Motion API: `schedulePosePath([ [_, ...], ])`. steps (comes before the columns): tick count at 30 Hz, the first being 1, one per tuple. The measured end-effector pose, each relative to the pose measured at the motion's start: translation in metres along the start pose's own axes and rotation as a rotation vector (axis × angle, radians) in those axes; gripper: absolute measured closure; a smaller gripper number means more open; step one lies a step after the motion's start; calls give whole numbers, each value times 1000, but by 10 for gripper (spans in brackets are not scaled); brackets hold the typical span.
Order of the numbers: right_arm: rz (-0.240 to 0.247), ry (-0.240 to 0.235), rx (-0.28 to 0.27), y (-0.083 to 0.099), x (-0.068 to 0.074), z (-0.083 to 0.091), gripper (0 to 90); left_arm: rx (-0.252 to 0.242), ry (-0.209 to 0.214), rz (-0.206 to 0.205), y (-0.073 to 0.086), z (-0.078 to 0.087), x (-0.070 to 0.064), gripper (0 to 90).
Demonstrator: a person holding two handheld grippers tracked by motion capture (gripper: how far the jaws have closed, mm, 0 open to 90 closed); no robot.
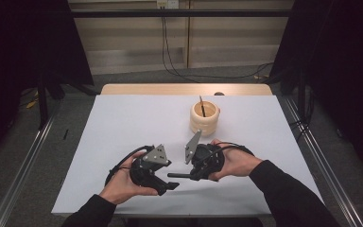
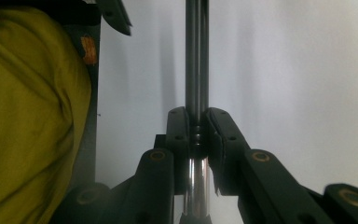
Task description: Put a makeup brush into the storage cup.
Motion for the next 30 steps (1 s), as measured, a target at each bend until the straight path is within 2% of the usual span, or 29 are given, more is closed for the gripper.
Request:
schedulePosePath([
  [2,-2,-6,2,-1,1,-1,793,21,2,0,1,0,0,292],
  [6,11,-8,-2,-3,2,-3,793,22,33,-8,-1,-1,-1,408],
  [10,15,-24,1,-4,5,-5,793,41,53,-33,-1,-5,-3,506],
  [11,18,-24,-2,-4,5,-5,793,46,55,-45,-1,-7,-4,525],
  [15,28,-24,-4,-5,7,-5,793,49,54,-46,-2,-11,-5,621],
  [16,28,-21,-6,-5,7,-5,793,73,47,-48,-4,-9,-5,639],
  [17,30,-20,-11,-5,7,-5,793,48,56,-38,-3,-11,-4,649],
  [19,23,-18,-20,-5,7,-4,793,61,71,-32,-3,-12,-3,632],
  [20,25,-17,-23,-5,6,-4,793,51,55,-37,-3,-13,-2,617],
  [21,26,-19,-24,-5,7,-3,793,51,67,-35,-3,-14,-2,619],
  [25,35,-15,-25,-4,7,-4,794,60,98,-39,-3,-14,-3,672],
  [27,34,-24,-22,-5,8,-4,793,65,79,-54,-3,-15,-3,728],
  [30,43,-28,-20,-5,9,-5,793,80,112,-67,-2,-15,-3,746],
])
Point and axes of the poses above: each handheld gripper's, and its own axes: z roughly backward along the jaws, y roughly out of its underside, x roughly to its left, the point moved 2 cm from there along -z, roughly forward along the jaws, and after that the axes turned 4 degrees about -x, right-handed, at the moved point
